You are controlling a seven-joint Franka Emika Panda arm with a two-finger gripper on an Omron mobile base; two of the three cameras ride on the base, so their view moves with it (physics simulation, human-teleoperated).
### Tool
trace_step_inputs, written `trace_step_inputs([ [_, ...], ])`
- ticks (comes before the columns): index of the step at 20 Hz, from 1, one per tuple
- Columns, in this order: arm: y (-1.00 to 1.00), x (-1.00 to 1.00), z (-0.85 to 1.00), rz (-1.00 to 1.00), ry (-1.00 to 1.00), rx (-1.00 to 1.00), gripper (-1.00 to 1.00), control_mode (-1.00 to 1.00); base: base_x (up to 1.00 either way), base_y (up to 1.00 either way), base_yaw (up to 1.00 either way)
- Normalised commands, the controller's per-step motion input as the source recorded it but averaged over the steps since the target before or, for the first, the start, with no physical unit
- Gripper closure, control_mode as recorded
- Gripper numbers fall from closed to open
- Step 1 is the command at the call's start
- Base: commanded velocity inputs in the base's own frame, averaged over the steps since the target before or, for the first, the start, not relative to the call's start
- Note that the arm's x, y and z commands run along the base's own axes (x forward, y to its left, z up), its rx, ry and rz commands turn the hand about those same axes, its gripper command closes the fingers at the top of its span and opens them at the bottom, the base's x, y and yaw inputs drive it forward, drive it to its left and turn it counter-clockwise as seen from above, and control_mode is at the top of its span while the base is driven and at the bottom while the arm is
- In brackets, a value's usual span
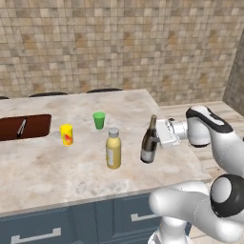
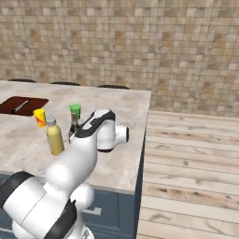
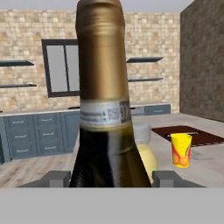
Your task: Place the drinks on the dining counter in a tight cluster.
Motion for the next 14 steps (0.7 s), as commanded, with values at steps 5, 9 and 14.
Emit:
trace_step_inputs([
  [5, 0.30, 0.17, -0.24, 0.00, 0.00, -0.02, 1.00, -1.00, 0.00, 0.00, 0.00],
  [9, 0.25, 0.21, -0.19, 0.00, 0.00, -0.05, 1.00, -1.00, 0.00, 0.00, 0.00],
  [14, 0.08, 0.27, -0.13, 0.00, 0.00, -0.02, 1.00, -1.00, 0.00, 0.00, 0.00],
])
